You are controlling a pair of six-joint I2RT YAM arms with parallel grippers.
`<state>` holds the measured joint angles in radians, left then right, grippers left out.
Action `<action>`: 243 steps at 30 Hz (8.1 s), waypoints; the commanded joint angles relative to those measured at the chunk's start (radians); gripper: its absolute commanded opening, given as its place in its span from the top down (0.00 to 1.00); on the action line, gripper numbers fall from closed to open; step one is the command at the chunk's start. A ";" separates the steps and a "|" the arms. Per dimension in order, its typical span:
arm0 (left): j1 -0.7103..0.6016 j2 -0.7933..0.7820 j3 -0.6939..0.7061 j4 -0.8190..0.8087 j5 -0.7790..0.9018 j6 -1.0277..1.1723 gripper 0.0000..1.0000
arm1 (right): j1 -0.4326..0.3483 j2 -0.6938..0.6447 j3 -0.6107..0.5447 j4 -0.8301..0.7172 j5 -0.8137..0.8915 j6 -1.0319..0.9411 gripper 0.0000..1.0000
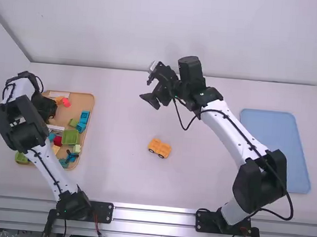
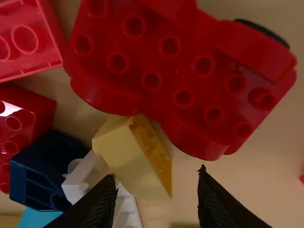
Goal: Assemble lego blocks to make yellow taxi
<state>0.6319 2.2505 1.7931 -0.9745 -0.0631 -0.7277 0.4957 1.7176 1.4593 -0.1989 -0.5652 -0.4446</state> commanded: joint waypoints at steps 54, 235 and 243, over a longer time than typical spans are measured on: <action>-0.003 -0.001 -0.166 0.211 0.082 -0.134 0.89 | -0.020 -0.004 0.032 -0.031 -0.002 -0.002 0.02; -0.763 -0.648 -0.837 1.479 1.329 0.768 0.00 | -0.232 0.158 -0.136 0.538 -0.953 0.323 0.82; -0.764 -0.648 -0.837 1.509 1.330 0.739 0.19 | -0.234 0.158 -0.137 0.529 -0.957 0.309 0.82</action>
<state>-0.1345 1.6009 0.9302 0.5323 1.2598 0.0189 0.2653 1.8862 1.2968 0.3298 -1.5120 -0.1314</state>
